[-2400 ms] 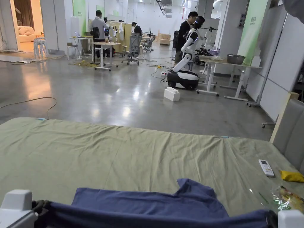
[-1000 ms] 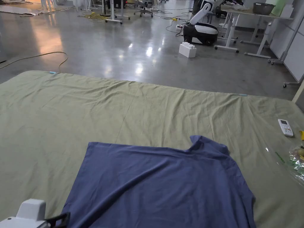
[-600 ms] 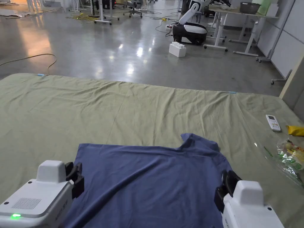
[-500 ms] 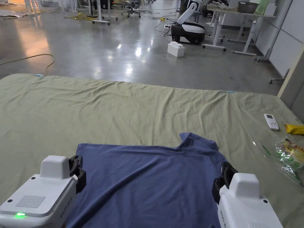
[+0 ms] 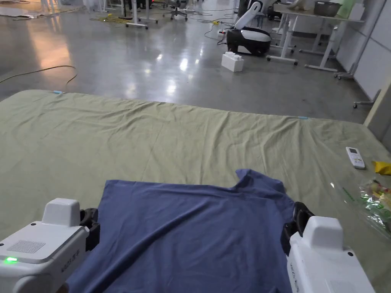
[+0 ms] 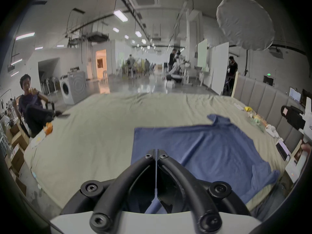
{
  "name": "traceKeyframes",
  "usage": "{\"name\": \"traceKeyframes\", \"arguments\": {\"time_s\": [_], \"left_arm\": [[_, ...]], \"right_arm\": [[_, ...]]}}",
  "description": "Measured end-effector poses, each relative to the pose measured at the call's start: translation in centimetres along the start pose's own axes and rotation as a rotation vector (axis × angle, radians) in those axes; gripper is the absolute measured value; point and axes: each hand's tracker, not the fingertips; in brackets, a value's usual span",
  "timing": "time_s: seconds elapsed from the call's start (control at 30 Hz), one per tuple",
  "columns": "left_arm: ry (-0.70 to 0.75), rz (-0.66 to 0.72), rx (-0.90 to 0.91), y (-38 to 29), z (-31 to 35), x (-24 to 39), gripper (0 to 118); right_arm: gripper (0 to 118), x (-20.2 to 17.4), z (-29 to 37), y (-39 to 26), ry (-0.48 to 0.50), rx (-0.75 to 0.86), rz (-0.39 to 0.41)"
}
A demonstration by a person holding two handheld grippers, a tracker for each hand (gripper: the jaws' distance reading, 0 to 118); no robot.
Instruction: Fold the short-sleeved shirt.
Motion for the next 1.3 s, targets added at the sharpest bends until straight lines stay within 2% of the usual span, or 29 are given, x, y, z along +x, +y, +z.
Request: {"name": "traceKeyframes", "arguments": {"time_s": [0.27,0.37,0.5,0.7,0.77,0.93,0.97,1.03,1.13,1.17,1.2,1.27,1.3], "left_arm": [[0.054,0.087,-0.314,-5.0,0.5,-4.7,2],[0.070,0.151,-0.405,-6.4,-0.6,-6.0,21],[0.067,0.248,-0.512,-8.0,-2.4,-6.6,64],[0.074,0.205,-0.668,-9.9,-3.3,-5.4,66],[0.086,0.192,-0.666,-10.5,-3.3,-4.7,69],[0.128,0.115,-0.646,-10.3,-2.6,-2.8,65],[0.134,0.107,-0.645,-10.2,-2.4,-2.6,59],[0.116,0.071,-0.641,-10.1,-2.4,-2.0,41],[0.071,0.050,-0.629,-10.3,-2.8,-2.2,29],[0.057,0.041,-0.619,-10.2,-2.7,-2.1,16],[0.041,0.039,-0.618,-10.1,-2.7,-2.1,11],[0.047,0.027,-0.618,-9.8,-2.0,-2.1,10],[0.041,0.047,-0.594,-9.5,-1.5,-2.4,9]], "right_arm": [[0,-0.2,-0.1,-2.3,0.026,-0.079,0.021],[0,-0.4,-0.2,-3.1,0.039,-0.109,0.020],[0,-0.7,-0.2,-3.7,0.049,-0.135,0.022],[0,-0.6,0.0,-4.3,0.054,-0.161,0.029],[0,-0.5,0.0,-4.6,0.052,-0.168,0.030],[0,-0.3,0.2,-5.3,0.052,-0.192,0.028],[0,-0.3,0.2,-5.4,0.052,-0.195,0.027],[0,-0.3,0.3,-5.6,0.055,-0.203,0.023],[0,-0.4,0.4,-5.9,0.057,-0.209,0.014],[0,-0.4,0.3,-5.7,0.061,-0.214,0.016],[0,-0.4,0.3,-5.7,0.063,-0.217,0.015],[0,-0.4,0.3,-5.8,0.068,-0.224,0.017],[0,-0.5,0.3,-6.4,0.091,-0.226,-0.042]]}}
